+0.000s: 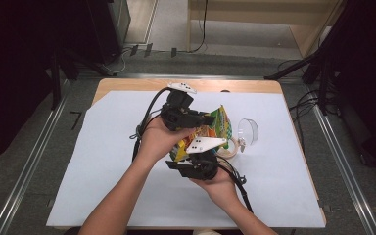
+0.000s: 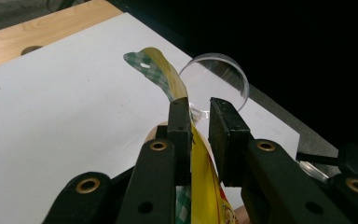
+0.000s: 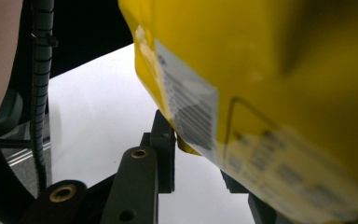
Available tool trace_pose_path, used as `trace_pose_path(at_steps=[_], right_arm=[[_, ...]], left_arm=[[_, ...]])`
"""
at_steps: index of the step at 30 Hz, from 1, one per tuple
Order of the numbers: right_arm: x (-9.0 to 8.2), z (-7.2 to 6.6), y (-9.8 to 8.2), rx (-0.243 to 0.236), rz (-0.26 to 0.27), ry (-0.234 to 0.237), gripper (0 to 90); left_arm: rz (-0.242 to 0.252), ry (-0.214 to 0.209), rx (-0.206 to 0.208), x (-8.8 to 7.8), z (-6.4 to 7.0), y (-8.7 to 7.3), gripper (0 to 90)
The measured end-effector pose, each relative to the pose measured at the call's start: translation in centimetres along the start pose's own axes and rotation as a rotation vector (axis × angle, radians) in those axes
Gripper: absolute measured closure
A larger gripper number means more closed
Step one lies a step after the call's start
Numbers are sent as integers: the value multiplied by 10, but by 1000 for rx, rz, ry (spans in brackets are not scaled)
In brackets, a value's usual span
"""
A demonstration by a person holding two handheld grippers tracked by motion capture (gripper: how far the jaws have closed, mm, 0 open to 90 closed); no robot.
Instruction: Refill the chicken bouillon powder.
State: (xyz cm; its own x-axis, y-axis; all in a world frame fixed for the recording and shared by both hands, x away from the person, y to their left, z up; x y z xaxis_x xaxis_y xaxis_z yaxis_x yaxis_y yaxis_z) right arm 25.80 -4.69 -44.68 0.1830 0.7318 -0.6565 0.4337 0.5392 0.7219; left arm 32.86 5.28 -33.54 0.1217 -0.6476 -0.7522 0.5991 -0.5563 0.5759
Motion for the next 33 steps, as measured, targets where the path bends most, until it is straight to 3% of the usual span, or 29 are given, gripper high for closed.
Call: trace_pose_path(at_steps=[8,11,21,24,27,33], right_arm=[[-1,0,1,-9,-9,-6,715],[0,1,3,-19,-11,-6,714],[1,7,10,-11,-28,27,709],[1,8,10,-22,-32,12,704],[1,7,11,-9,-24,34,704],[0,6,11,-17,-20,39,703]], left_arm=[[8,-37,-30,0,-8,1,792],[3,-28,-35,0,-12,1,791],[-9,-56,-94,0,-27,6,790],[3,-58,-98,-2,-26,5,790],[-24,-35,-93,-2,-23,6,790],[-34,-40,-112,-2,-26,7,793]])
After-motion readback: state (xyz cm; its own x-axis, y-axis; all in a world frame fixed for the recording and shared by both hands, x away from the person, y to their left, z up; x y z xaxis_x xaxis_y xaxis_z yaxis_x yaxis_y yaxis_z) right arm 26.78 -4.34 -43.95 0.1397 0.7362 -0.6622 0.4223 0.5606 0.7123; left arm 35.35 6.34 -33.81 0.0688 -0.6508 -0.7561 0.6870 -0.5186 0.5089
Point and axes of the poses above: each handheld gripper's, and its own axes: x roughly forward along the jaws, y roughly out of its top, z roughly to its right, the point moved 1 cm from there along x, roughly forward along the jaws, and after that the axes turned 15 degrees about -z, right-handed, at the moved point
